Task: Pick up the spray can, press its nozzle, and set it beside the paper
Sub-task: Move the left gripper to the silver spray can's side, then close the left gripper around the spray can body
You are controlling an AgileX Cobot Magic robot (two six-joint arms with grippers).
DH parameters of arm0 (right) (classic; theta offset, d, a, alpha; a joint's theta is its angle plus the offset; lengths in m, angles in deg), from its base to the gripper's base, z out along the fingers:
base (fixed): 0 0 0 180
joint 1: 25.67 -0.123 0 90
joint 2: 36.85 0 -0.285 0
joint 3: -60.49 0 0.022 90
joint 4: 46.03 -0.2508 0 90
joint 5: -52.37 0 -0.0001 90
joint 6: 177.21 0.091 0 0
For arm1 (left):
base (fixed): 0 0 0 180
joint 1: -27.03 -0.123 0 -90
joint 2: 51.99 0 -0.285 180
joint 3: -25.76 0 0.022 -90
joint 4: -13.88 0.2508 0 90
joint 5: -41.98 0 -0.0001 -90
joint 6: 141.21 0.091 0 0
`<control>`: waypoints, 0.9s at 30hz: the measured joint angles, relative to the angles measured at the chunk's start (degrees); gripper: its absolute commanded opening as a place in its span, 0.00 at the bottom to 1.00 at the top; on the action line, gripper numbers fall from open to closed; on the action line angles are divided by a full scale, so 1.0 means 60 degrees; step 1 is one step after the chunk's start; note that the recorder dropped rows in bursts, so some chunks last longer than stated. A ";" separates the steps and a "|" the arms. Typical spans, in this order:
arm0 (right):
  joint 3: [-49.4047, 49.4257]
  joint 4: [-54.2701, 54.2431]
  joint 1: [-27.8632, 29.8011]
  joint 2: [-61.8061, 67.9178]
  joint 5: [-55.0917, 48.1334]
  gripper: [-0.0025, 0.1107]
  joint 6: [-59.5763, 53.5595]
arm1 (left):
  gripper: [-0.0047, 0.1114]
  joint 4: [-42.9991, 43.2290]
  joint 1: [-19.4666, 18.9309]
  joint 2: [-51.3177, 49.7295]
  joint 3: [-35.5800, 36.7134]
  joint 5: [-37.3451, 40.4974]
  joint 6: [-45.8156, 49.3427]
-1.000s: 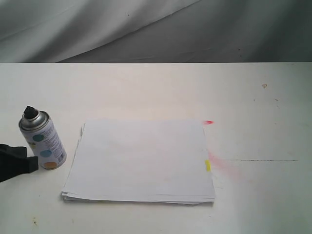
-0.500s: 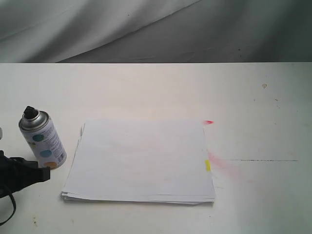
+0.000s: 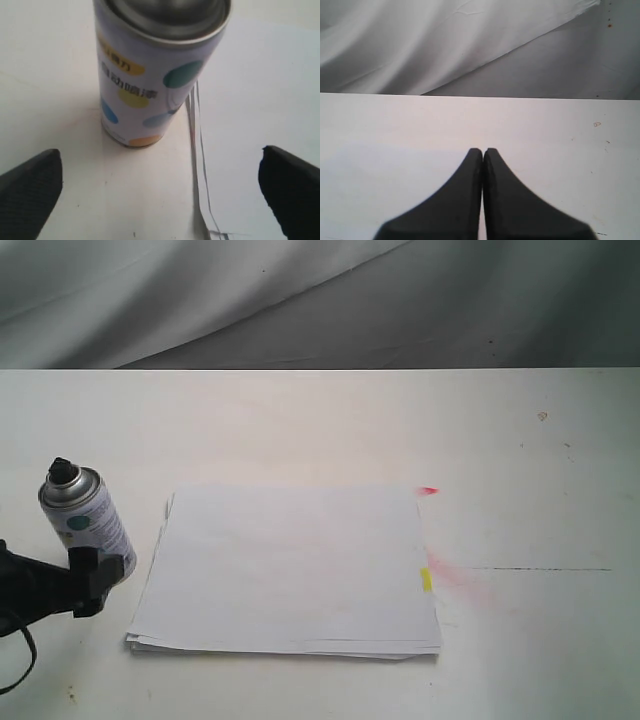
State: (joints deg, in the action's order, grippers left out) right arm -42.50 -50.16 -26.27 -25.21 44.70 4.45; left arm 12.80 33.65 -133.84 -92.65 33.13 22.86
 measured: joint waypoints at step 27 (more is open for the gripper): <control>0.0000 0.0000 0.0000 0.0000 0.0000 0.02 0.0000 | 0.91 -0.0605 0.0000 -0.0644 0.0958 -0.3660 0.1090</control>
State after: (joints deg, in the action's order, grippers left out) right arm -42.50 -50.16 -26.27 -25.21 44.70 4.45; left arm 9.18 33.65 -137.71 -86.90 11.17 29.40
